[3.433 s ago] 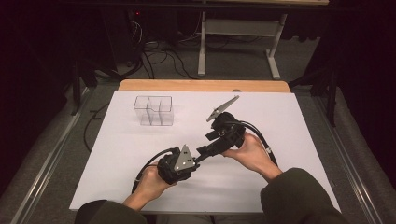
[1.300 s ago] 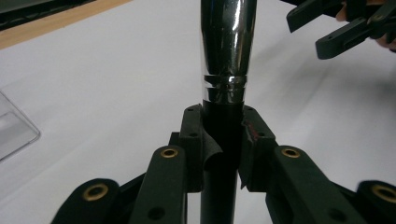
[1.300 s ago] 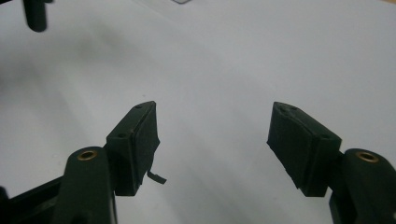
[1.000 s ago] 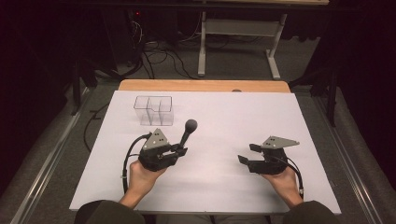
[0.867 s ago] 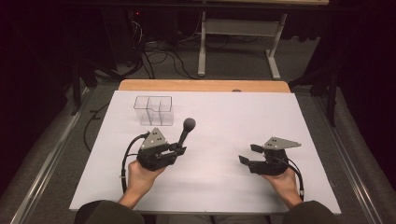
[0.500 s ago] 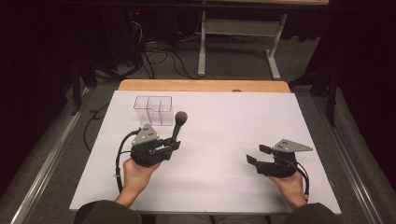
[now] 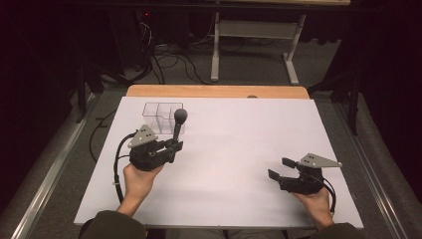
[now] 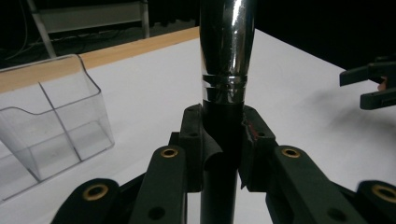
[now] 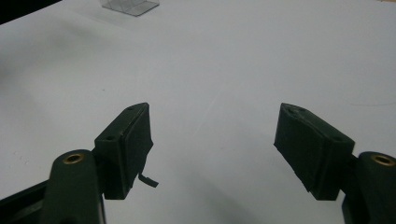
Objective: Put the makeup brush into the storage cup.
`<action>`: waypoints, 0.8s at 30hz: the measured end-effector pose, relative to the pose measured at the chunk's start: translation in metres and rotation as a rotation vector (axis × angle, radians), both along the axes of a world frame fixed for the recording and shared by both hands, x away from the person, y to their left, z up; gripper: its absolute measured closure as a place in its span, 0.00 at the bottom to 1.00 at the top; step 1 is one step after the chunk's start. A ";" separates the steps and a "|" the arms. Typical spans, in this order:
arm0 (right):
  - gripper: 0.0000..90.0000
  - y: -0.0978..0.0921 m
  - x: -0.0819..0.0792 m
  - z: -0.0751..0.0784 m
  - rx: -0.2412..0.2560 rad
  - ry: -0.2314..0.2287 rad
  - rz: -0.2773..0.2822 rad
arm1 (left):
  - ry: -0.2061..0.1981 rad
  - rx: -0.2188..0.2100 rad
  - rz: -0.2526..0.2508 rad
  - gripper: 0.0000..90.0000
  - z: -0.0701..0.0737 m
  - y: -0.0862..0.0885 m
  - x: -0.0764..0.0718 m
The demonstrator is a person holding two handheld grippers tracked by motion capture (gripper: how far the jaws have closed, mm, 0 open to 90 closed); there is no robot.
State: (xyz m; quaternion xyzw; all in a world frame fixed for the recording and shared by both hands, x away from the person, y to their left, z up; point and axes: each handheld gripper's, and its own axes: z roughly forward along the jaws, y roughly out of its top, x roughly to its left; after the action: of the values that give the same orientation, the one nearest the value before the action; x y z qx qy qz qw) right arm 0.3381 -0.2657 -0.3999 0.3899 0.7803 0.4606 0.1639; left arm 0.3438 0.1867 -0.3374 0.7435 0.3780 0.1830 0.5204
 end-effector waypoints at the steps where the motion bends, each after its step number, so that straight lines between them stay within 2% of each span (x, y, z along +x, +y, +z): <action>1: 0.32 -0.001 0.000 -0.001 0.001 -0.005 0.002 | -0.003 -0.001 0.006 0.82 0.001 0.001 0.001; 6: 0.31 -0.004 -0.002 -0.001 0.007 -0.016 -0.012 | -0.014 -0.008 0.033 0.82 0.006 0.008 0.007; 9: 0.30 -0.005 -0.003 0.000 0.026 -0.032 -0.023 | -0.014 -0.026 0.053 0.82 0.007 0.014 0.011; 11: 0.30 -0.003 -0.003 -0.001 0.018 -0.037 -0.017 | -0.011 -0.037 0.067 0.82 0.007 0.017 0.014; 17: 0.29 0.002 -0.002 -0.004 -0.009 -0.032 0.008 | -0.010 -0.029 0.093 0.82 0.005 0.022 0.020; 24: 0.29 0.003 -0.002 -0.004 0.003 -0.041 0.007 | -0.015 -0.022 0.109 0.82 0.005 0.023 0.027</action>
State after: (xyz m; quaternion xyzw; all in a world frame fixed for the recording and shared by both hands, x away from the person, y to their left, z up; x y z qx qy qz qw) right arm 0.3356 -0.2627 -0.4036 0.3781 0.7774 0.4702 0.1776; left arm 0.3712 0.2098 -0.3326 0.7148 0.4160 0.2123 0.5206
